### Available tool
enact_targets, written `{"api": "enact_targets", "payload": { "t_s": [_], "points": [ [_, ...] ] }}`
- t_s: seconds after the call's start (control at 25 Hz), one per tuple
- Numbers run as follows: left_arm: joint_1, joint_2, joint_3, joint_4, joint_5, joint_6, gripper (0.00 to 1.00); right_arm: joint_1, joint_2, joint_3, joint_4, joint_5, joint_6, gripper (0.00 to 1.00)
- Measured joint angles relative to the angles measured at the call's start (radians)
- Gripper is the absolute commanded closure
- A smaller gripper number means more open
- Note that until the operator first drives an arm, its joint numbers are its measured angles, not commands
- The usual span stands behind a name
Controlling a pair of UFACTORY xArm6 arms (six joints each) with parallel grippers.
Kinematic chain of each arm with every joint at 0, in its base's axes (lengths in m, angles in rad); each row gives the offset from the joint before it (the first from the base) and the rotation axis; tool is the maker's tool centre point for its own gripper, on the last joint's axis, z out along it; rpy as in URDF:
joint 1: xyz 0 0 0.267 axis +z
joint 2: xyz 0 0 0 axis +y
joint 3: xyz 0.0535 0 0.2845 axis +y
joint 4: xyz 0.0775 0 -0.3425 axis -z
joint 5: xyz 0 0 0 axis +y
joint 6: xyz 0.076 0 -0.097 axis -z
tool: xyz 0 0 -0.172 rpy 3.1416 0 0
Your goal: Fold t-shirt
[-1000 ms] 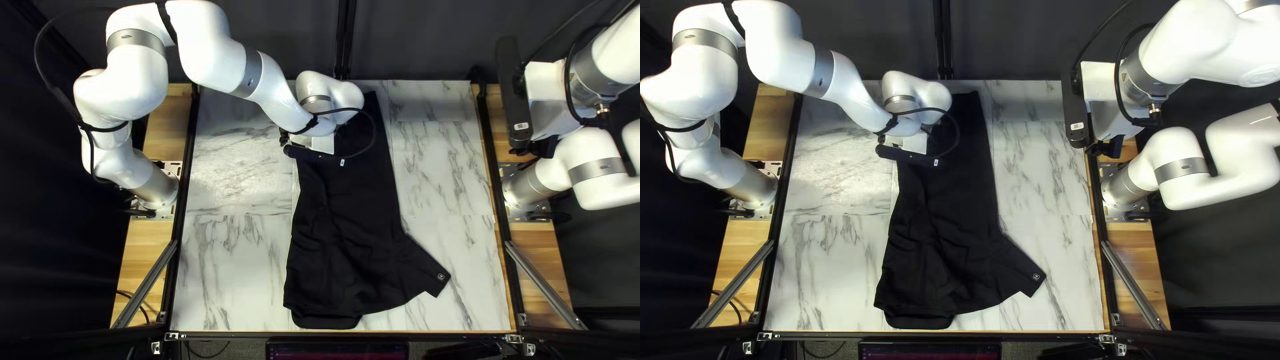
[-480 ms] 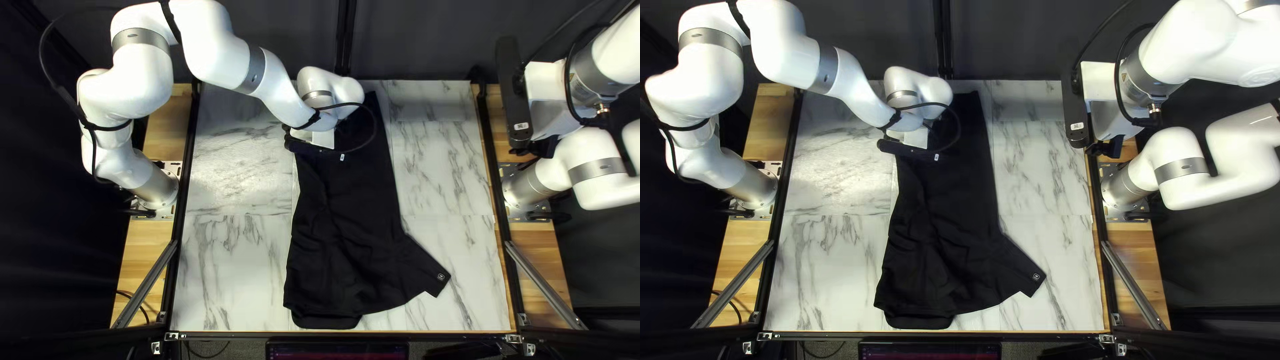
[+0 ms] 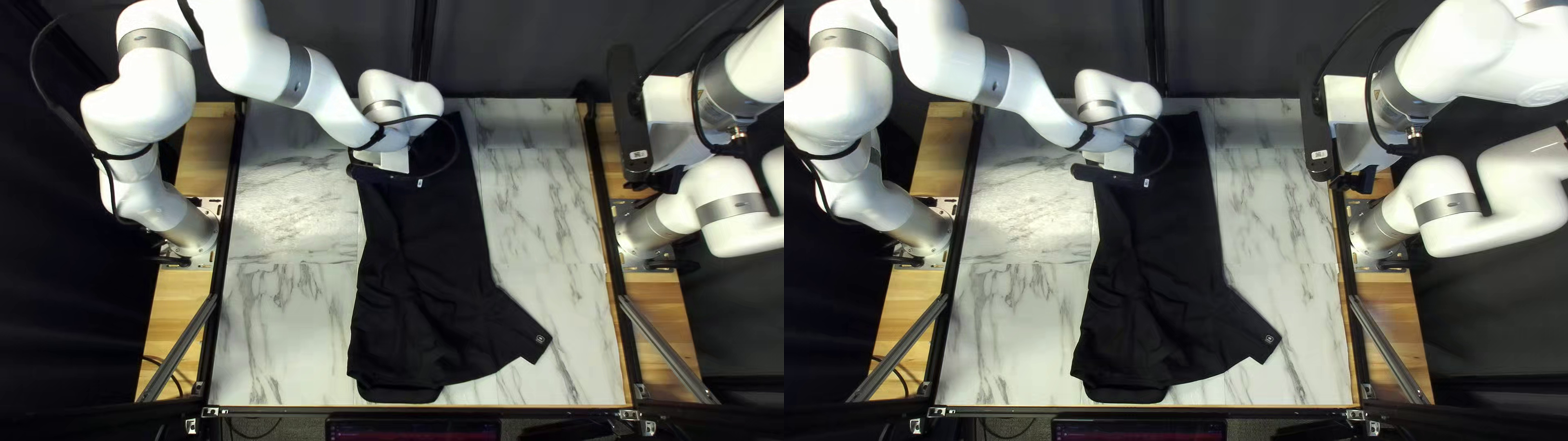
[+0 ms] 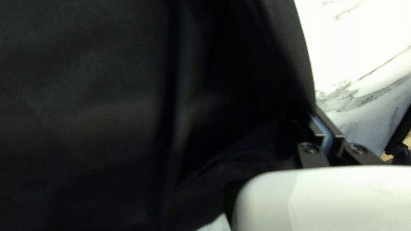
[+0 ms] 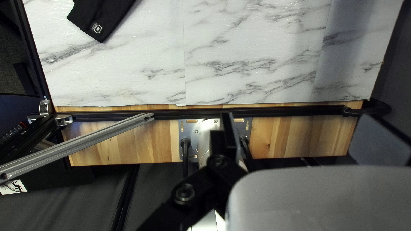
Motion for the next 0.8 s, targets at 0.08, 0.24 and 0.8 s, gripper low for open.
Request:
{"api": "enact_targets", "payload": {
  "t_s": [0.08, 0.24, 0.8],
  "points": [
    [-0.003, -0.004, -0.001, 0.003, -0.019, -0.025, 1.00, 0.000, 0.000, 0.000, 0.000, 0.000, 0.000, 0.00],
    [-0.013, 0.004, -0.006, 0.008, -0.063, -0.066, 1.00, 0.000, 0.000, 0.000, 0.000, 0.000, 0.000, 0.00],
    [-0.016, 0.035, -0.065, 0.014, -0.101, -0.120, 1.00, 0.000, 0.000, 0.000, 0.000, 0.000, 0.000, 0.00]
  ]
}}
